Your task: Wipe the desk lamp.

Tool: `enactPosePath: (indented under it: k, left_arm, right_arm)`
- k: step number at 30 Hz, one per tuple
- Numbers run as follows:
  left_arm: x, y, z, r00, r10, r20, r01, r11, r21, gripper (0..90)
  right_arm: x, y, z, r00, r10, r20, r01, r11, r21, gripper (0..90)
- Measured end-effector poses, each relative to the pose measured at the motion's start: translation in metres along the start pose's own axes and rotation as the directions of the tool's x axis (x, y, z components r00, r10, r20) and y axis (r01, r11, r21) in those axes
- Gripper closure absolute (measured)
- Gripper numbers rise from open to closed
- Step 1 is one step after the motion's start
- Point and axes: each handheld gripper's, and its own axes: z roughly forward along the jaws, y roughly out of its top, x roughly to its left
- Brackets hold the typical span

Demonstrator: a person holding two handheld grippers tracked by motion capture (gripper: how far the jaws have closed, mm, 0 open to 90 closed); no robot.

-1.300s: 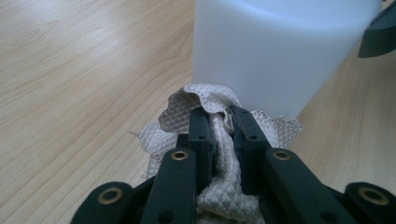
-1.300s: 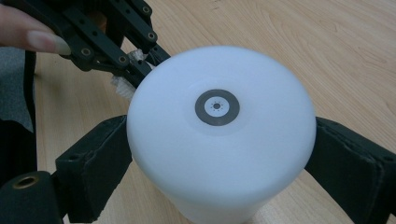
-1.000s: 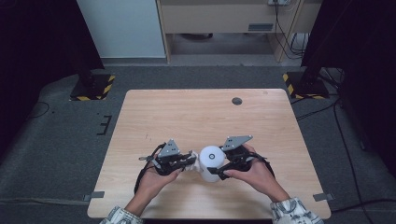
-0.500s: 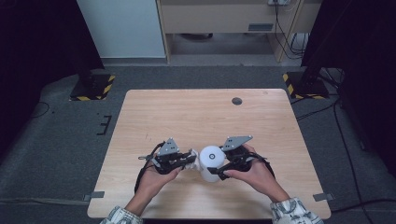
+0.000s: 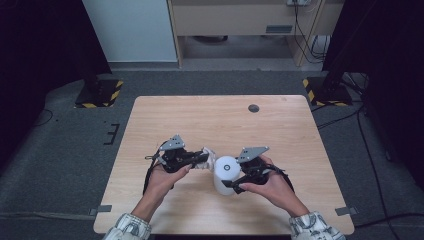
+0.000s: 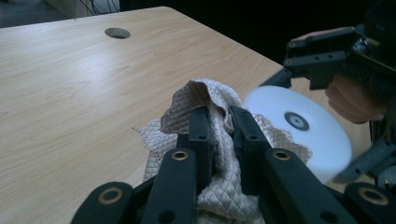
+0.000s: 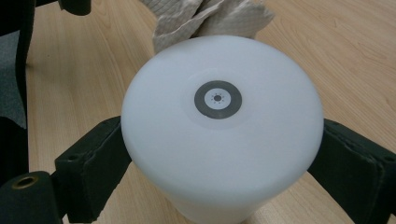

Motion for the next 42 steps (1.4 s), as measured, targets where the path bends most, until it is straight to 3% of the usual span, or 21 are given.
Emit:
enactPosePath:
  k: [3,7,15,24,42]
  left_arm:
    - [0.004,0.004,0.008,0.9999,-0.015,0.005,0.015,0.9999,-0.005,79.5]
    - [0.005,0.008,0.023,0.9999,-0.006,0.014,0.006,0.9999,0.013,79.5]
    - [0.006,0.005,0.044,0.9996,-0.008,0.028,0.006,0.999,0.044,79.4]
    - [0.005,0.0,0.052,0.9996,0.017,0.021,-0.019,0.9968,0.077,79.5]
    - [0.008,-0.014,0.062,0.9985,0.054,0.013,-0.055,0.9854,0.161,79.5]
  right_arm:
    - [0.0,-0.001,0.0,1.0,0.002,0.002,-0.002,1.0,0.001,9.3]
    - [-0.001,-0.001,0.0,1.0,0.002,-0.002,-0.002,1.0,0.001,9.2]
    - [-0.001,-0.002,0.001,1.0,0.007,-0.005,-0.007,1.0,0.003,9.2]
    - [-0.001,-0.002,0.001,0.9999,0.01,-0.005,-0.01,1.0,0.009,9.1]
    - [-0.001,-0.002,0.002,1.0,0.009,-0.002,-0.009,1.0,0.013,9.0]
